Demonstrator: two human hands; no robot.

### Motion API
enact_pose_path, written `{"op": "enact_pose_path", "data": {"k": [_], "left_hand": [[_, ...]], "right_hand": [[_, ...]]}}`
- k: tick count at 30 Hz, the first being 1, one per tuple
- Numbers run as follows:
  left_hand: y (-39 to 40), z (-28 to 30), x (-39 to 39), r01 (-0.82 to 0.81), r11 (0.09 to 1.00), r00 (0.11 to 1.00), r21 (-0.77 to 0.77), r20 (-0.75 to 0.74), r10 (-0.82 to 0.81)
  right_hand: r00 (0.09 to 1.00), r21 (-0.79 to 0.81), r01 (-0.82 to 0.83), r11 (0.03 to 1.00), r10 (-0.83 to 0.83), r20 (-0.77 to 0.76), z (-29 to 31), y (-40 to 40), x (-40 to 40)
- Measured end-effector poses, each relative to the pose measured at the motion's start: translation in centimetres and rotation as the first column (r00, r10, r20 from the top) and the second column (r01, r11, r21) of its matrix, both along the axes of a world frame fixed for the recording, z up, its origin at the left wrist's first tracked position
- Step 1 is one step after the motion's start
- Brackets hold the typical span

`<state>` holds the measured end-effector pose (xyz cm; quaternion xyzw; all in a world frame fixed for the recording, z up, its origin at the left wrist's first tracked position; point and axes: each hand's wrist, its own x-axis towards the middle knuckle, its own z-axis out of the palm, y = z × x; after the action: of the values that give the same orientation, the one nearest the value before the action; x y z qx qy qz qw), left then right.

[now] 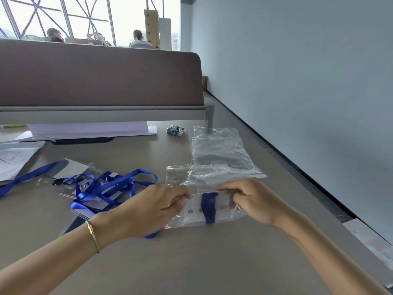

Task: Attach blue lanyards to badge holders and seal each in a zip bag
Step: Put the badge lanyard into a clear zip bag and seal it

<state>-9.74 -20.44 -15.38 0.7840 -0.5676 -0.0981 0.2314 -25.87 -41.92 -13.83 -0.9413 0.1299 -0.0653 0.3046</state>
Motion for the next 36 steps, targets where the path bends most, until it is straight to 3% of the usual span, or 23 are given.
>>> {"op": "enact_pose_path", "data": {"k": [4,7,11,15,18,24,27,32,36], "left_hand": [[-1.1,-0.9,1.8,-0.109,0.993,0.979,-0.052,0.168,0.116],[-1.5,-0.8,2.1,-0.12,0.99,0.936,-0.07,0.325,0.137],[-1.7,-1.0,1.4,0.022,1.0,0.872,-0.018,0.489,-0.01],[-2.0,-1.8,0.3,0.075,0.989,0.905,0.127,0.407,-0.121],[-1.6,-2.2,0.2,0.089,0.983,0.922,0.158,0.361,-0.141],[-0.6,-1.8,-0.9,0.139,0.982,0.942,0.131,0.288,-0.172],[-0.4,-1.2,-0.8,0.084,0.992,0.973,0.099,0.206,-0.103],[-1.6,-0.7,0.6,-0.022,0.997,0.998,-0.08,0.061,0.027],[-3.5,-1.0,2.1,-0.151,0.987,0.98,-0.063,0.123,0.157]], "right_hand": [[0.999,-0.066,0.026,0.998,-0.023,0.041,-0.6,-0.9,1.5],[0.998,-0.214,0.053,0.975,-0.048,0.029,-1.4,-1.5,1.9],[0.991,-0.315,-0.046,0.948,0.082,0.101,-1.3,-0.9,1.8],[0.976,-0.32,-0.214,0.923,0.188,-0.111,-1.1,-0.4,1.6],[0.967,-0.365,-0.237,0.9,0.185,-0.173,-1.7,-0.3,0.9],[0.981,-0.397,-0.195,0.897,0.18,-0.075,-2.9,-0.1,-1.0],[0.988,-0.275,-0.148,0.95,0.151,-0.011,-2.4,-0.4,-1.3],[0.996,0.003,-0.035,0.999,0.034,0.083,-2.1,-2.1,0.4],[0.995,-0.004,0.042,0.999,-0.041,0.094,-2.9,-3.1,2.3]]}}
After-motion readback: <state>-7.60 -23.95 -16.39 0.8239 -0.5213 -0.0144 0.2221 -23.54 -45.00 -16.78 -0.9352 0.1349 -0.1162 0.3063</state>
